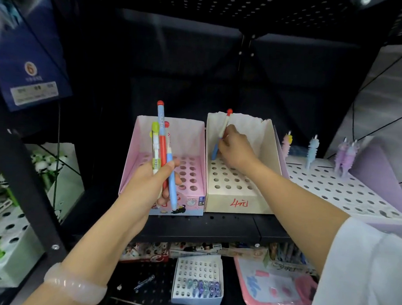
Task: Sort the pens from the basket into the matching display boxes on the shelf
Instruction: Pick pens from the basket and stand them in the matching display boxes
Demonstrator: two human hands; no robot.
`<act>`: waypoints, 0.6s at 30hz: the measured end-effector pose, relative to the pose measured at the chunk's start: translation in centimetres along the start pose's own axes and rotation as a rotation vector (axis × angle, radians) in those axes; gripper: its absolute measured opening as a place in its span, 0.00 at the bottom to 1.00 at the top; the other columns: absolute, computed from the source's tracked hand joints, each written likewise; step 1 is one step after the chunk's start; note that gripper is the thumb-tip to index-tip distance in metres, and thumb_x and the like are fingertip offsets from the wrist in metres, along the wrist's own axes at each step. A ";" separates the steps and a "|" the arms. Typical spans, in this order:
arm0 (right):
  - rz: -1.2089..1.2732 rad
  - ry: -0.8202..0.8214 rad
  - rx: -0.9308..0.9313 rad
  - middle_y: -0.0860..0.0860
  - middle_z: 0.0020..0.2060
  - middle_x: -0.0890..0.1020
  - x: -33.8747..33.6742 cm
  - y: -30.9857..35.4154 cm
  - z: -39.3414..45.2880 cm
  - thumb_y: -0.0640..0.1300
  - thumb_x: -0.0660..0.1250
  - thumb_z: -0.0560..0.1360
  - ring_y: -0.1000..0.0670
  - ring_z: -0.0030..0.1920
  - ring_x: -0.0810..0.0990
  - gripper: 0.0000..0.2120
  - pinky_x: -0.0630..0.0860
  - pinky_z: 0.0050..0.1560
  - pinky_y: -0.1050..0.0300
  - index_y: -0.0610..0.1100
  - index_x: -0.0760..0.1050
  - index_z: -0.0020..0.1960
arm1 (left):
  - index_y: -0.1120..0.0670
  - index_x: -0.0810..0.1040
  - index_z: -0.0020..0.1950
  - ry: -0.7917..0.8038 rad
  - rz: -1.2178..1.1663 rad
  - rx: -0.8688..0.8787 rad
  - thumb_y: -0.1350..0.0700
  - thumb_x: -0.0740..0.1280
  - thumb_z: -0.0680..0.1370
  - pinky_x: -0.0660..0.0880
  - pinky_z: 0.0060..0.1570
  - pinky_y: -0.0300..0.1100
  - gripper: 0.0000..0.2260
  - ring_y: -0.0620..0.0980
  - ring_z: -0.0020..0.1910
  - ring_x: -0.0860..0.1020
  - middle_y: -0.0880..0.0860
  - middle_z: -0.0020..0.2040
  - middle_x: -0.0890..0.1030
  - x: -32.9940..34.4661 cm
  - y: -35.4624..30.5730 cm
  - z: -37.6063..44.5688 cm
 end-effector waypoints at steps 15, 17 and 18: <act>-0.031 0.054 0.001 0.46 0.38 0.74 1.2 0.2 -0.5 0.43 0.55 0.81 0.47 0.37 0.73 0.10 0.67 0.38 0.56 0.37 0.66 0.56 | 0.52 0.80 0.48 0.020 0.046 0.006 0.53 0.63 0.78 0.65 0.20 0.32 0.07 0.40 0.21 0.67 0.46 0.28 0.79 0.2 -0.2 -0.5; -0.026 0.018 -0.006 0.45 0.39 0.74 0.7 0.4 -0.6 0.43 0.55 0.81 0.46 0.37 0.73 0.09 0.67 0.37 0.57 0.38 0.67 0.55 | 0.53 0.79 0.48 0.020 0.057 0.015 0.53 0.63 0.77 0.65 0.20 0.32 0.07 0.40 0.20 0.66 0.46 0.28 0.79 0.3 -0.5 -0.7; -0.021 -0.007 -0.014 0.44 0.39 0.74 0.5 0.4 -0.7 0.43 0.55 0.81 0.45 0.37 0.73 0.08 0.67 0.37 0.57 0.39 0.67 0.54 | 0.54 0.79 0.48 0.014 0.062 0.016 0.53 0.63 0.77 0.65 0.20 0.32 0.07 0.40 0.20 0.66 0.46 0.28 0.79 0.3 -0.6 -0.7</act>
Point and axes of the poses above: each hand's wrist, its own z-axis towards the middle knuckle, its own x-axis out of the palm, y = z × x, the point moved 4 cm from there along z, towards the middle knuckle
